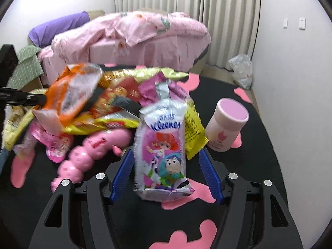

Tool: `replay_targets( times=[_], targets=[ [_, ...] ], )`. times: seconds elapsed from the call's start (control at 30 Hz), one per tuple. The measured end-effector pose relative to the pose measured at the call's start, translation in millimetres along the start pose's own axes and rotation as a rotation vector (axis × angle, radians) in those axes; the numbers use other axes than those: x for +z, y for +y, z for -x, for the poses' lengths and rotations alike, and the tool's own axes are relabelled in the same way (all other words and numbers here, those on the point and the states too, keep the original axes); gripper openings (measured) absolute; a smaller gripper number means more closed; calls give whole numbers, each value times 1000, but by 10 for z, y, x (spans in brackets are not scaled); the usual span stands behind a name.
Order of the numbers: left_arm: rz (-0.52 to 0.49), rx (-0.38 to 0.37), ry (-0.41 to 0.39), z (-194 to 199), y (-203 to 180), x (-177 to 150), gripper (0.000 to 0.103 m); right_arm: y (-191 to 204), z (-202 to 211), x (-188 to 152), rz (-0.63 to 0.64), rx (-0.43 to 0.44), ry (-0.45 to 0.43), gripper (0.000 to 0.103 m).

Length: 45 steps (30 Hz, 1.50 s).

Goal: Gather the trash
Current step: 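Grasp a pink candy stick wrapper with the left tool while the right tool holds the tissue pack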

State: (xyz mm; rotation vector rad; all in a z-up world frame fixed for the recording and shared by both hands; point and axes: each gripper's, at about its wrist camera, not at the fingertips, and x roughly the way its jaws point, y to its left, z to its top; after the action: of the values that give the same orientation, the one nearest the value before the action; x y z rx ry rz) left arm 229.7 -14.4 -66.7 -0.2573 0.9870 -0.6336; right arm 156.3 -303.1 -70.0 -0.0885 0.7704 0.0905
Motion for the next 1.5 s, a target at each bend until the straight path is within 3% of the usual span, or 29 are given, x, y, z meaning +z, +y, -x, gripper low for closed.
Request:
replay_targets(
  times=[0.03, 0.13, 0.23, 0.37, 0.47, 0.57, 0.73, 0.77, 0.87, 1.03, 1.2, 1.5],
  targets=[
    [-2, -15, -3, -22, 1, -19, 35, 2, -76, -6, 9, -3, 19, 59],
    [-39, -12, -29, -29, -37, -39, 50, -18, -140, -16, -4, 73, 41, 30],
    [-61, 7, -57, -6, -41, -18, 63, -43, -54, -28, -34, 103, 29, 19],
    [-40, 5, -109, 41, 19, 30, 77, -95, 182, -52, -80, 130, -18, 18],
    [-1, 8, -111, 46, 72, 31, 78, -122, 315, -70, -94, 139, -37, 18],
    [-14, 19, -58, 16, 21, -44, 78, -138, 389, -101, -102, 143, -41, 18],
    [-116, 140, 0, 49, -206, -350, 78, -139, 387, -188, -111, 146, -35, 18],
    [-133, 185, 15, 45, -238, -430, 77, -140, 375, -210, -117, 149, -31, 18],
    [-120, 263, 30, 61, -239, -550, 62, -142, 363, -258, -129, 154, -21, 18],
    [-90, 232, 50, 106, -261, -666, 24, -102, 447, -266, -136, 164, -34, 18],
    [-121, 202, 51, 117, -420, -767, 18, -15, 564, -257, -118, 175, -52, 18],
    [-180, 148, 14, 240, -694, -908, 17, 94, 823, -208, -109, 187, -93, 18]
  ],
)
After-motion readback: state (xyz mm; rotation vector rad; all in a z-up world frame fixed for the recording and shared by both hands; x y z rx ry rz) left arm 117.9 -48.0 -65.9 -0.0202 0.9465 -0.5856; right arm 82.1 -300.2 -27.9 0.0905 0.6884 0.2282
